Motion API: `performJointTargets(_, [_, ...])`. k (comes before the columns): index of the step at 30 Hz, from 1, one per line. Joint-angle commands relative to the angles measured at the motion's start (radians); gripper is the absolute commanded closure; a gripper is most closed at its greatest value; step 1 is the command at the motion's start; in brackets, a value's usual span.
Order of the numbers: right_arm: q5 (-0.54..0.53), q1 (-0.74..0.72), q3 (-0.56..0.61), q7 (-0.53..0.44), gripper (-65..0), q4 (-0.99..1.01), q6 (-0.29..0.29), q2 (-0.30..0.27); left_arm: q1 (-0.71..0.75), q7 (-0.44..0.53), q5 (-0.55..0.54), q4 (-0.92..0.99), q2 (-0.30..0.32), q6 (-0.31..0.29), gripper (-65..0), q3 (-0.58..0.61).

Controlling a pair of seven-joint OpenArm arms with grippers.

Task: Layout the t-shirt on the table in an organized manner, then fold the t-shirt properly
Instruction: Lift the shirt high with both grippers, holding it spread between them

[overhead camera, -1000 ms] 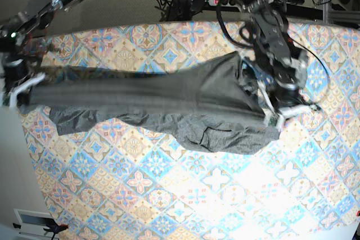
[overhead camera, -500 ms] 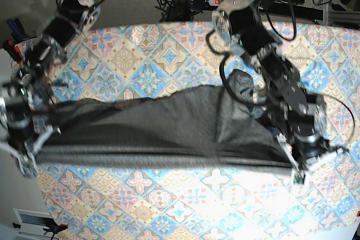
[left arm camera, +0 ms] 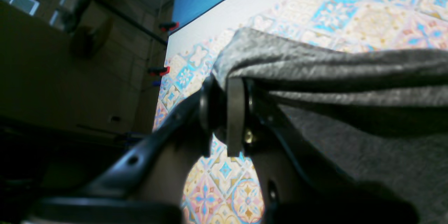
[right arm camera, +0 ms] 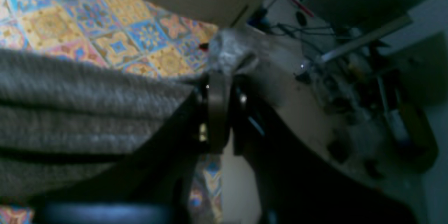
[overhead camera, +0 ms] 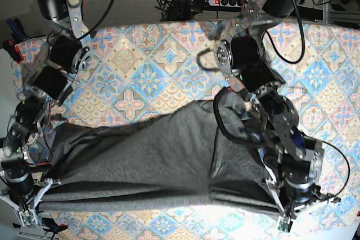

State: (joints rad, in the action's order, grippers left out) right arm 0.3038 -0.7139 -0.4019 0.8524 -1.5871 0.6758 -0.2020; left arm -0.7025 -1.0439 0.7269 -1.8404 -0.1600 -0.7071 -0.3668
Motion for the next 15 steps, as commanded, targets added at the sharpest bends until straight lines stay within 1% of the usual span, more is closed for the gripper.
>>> performJointTargets(1, [-0.005, -0.063, 0.001, -0.038, 0.0, -0.003, -0.032, -0.014, -0.049, 0.047, -0.020, -0.005, 0.003, 0.009, -3.0, 0.007])
performJointTargets(4, [-0.005, -0.118, 0.004, -0.058, 0.0, 0.031, -0.074, -0.012, -0.072, 0.101, -0.031, 0.015, 0.003, 0.009, -3.0, 0.013])
performJointTargets(7, [-0.007, -0.184, 0.004, -0.071, 0.0, 0.049, -0.080, -0.012, -0.127, 0.146, -0.031, 0.090, 0.010, 0.009, -3.0, 0.015])
performJointTargets(12, [-0.007, -0.316, 0.002, -0.077, 0.0, 0.201, -0.081, -0.011, -0.240, 0.161, -0.031, 0.308, 0.081, 0.009, -3.0, -0.018])
performJointTargets(14, [-0.007, -0.389, 0.002, -0.112, 0.0, 0.291, -0.086, -0.011, -0.303, 0.196, -0.031, 0.393, 0.115, 0.009, -3.1, -0.030])
performJointTargets(15, [-0.007, -0.416, 0.002, -0.144, 0.0, 0.342, -0.104, -0.011, -0.334, 0.221, -0.031, 0.445, 0.132, 0.009, -3.1, -0.031])
